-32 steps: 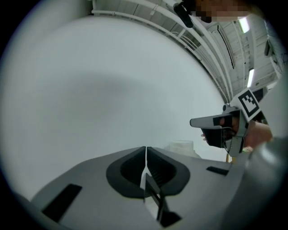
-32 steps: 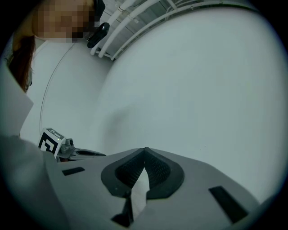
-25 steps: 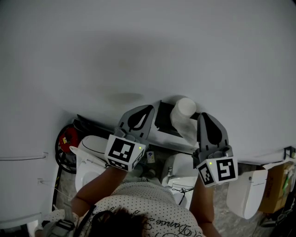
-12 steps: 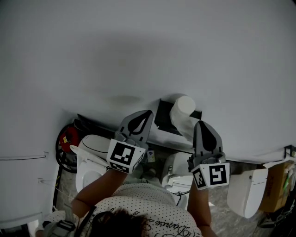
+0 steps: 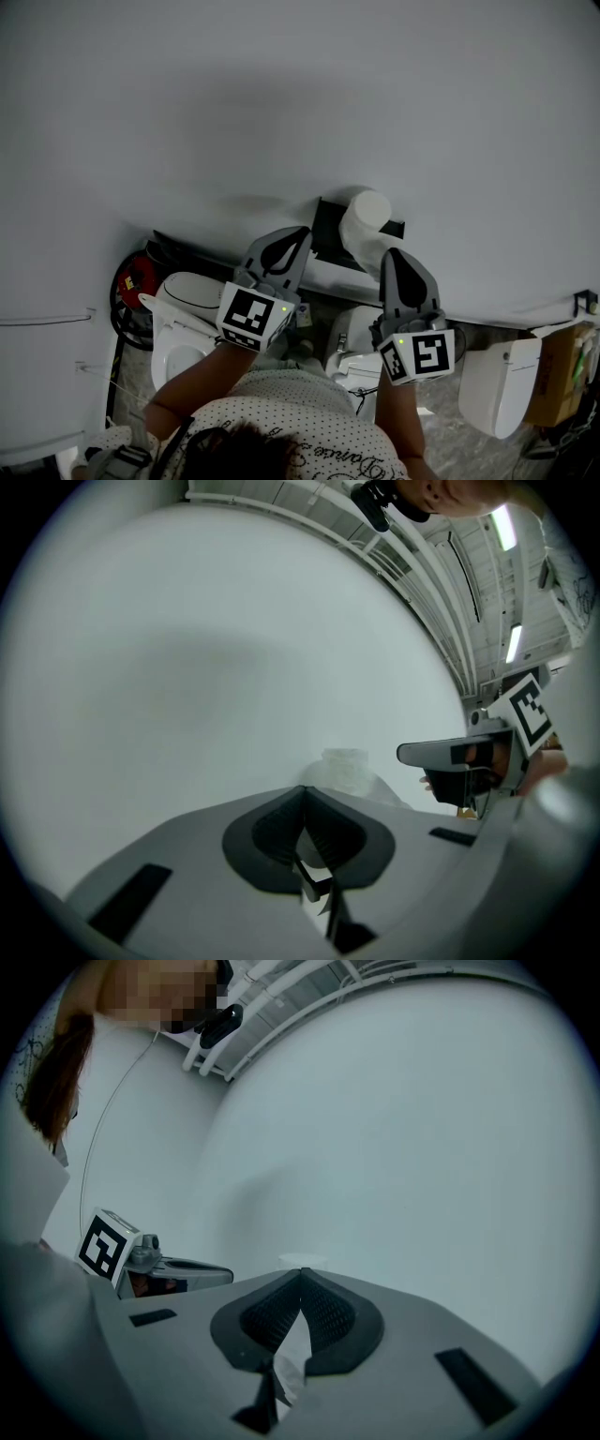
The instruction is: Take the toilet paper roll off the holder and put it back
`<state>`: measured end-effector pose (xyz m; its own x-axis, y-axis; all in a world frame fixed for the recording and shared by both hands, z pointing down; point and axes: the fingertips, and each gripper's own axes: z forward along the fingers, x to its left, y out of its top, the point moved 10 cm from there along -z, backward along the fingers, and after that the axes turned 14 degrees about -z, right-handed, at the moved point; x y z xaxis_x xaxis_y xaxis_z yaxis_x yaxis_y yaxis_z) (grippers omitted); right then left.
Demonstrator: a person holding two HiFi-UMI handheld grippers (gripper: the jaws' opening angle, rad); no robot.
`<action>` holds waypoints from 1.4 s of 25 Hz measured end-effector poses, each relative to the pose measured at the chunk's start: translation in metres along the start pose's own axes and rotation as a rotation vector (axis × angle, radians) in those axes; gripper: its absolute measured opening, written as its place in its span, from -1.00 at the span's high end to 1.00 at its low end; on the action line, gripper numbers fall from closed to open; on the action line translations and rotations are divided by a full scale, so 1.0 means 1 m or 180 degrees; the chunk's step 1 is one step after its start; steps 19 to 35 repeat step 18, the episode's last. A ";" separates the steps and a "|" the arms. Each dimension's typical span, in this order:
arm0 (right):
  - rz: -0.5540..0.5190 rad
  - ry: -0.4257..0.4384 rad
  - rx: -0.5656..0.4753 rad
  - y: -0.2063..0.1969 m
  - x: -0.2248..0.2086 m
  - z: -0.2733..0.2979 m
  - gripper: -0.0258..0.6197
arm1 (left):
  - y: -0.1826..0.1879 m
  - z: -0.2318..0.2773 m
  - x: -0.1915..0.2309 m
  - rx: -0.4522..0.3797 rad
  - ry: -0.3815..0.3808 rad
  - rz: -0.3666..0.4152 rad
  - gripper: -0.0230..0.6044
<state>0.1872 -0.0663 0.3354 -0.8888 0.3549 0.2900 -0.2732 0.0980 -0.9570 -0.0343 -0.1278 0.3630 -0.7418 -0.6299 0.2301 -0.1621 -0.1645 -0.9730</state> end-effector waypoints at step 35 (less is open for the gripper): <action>0.0030 -0.0074 0.0008 0.000 -0.003 0.000 0.88 | 0.006 0.004 -0.006 -0.0024 -0.0084 0.0012 0.91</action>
